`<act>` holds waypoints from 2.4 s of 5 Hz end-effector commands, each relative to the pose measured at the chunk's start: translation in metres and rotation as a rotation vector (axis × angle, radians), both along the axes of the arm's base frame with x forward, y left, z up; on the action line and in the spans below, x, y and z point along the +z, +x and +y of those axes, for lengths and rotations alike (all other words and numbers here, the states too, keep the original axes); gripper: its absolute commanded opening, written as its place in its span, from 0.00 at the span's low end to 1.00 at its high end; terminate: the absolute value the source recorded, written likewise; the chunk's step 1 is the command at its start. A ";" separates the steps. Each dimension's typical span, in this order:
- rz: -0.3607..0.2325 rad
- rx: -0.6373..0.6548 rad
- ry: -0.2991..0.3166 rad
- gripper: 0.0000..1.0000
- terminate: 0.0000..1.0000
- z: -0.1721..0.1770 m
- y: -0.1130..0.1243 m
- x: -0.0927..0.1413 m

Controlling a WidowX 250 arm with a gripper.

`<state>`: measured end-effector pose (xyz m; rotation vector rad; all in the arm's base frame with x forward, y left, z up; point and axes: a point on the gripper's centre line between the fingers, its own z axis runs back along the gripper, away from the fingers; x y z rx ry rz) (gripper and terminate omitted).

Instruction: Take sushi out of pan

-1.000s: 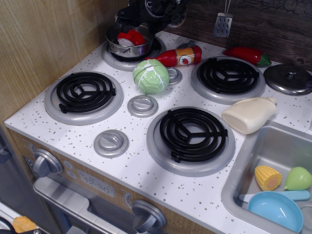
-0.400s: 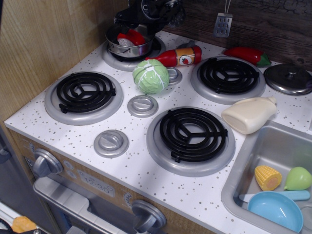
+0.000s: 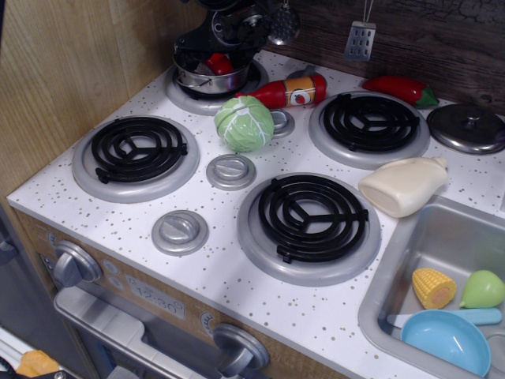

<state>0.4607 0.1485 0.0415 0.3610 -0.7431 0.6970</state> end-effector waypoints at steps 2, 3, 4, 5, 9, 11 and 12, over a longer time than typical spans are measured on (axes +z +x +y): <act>0.004 0.000 0.007 0.00 0.00 0.001 0.004 0.010; 0.015 -0.025 0.065 0.00 0.00 -0.002 0.003 0.027; -0.001 -0.058 0.152 0.00 0.00 -0.009 0.003 0.052; 0.011 -0.046 0.188 0.00 0.00 -0.012 -0.003 0.072; 0.023 0.274 -0.031 0.00 0.00 -0.040 -0.098 0.058; 0.029 0.291 -0.144 0.00 0.00 -0.026 -0.119 0.027; 0.040 0.255 -0.114 1.00 0.00 -0.019 -0.129 0.022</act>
